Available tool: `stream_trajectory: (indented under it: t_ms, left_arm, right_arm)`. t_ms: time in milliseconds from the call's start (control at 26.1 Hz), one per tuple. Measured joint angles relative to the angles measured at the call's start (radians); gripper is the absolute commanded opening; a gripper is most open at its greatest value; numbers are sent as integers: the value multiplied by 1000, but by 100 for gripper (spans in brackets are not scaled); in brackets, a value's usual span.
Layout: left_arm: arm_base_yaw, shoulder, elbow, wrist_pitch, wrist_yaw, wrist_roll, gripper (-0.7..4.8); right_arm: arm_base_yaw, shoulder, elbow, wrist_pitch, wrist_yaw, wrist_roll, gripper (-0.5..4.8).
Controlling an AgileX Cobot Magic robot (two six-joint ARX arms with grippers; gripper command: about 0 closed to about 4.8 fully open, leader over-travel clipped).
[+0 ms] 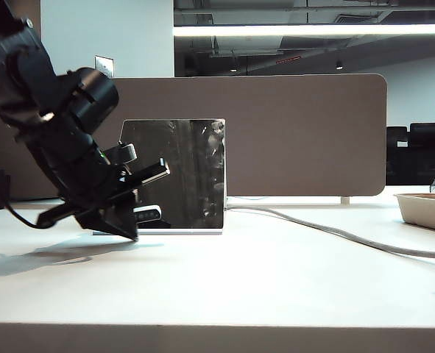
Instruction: Push the base of the mirror on the table to move it forward for a short distance.
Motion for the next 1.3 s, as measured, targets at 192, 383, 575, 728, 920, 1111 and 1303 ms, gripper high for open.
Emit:
stream_trajectory:
  t_ms: [192,383,575,728,920,1111,1303]
  left_arm:
    - [0,-98,-5,-130,-1,48,-2]
    - [-7,-252,-5,-252,-1,117,-2]
    - [-6,-449,-5,-409,-2,225,-2]
    - [-6,-599,-5,-516,-1,323,-2]
    - [-6,-826,-39,-570,-2,394,-2]
    - [-6,-1079,-116,-575,-19,426,-2]
    - [13,-1337,-223,-579,-100,429,-2]
  right_arm:
    - [0,0,0,0,0,0,22]
    - [0,0,0,0,0,0,22]
    - [0,0,0,0,0,0,22]
    - [0,0,0,0,0,0,22]
    - [0,0,0,0,0,0,22]
    - [0,0,0,0,0,0,22]
    - [0,0,0,0,0,0,22]
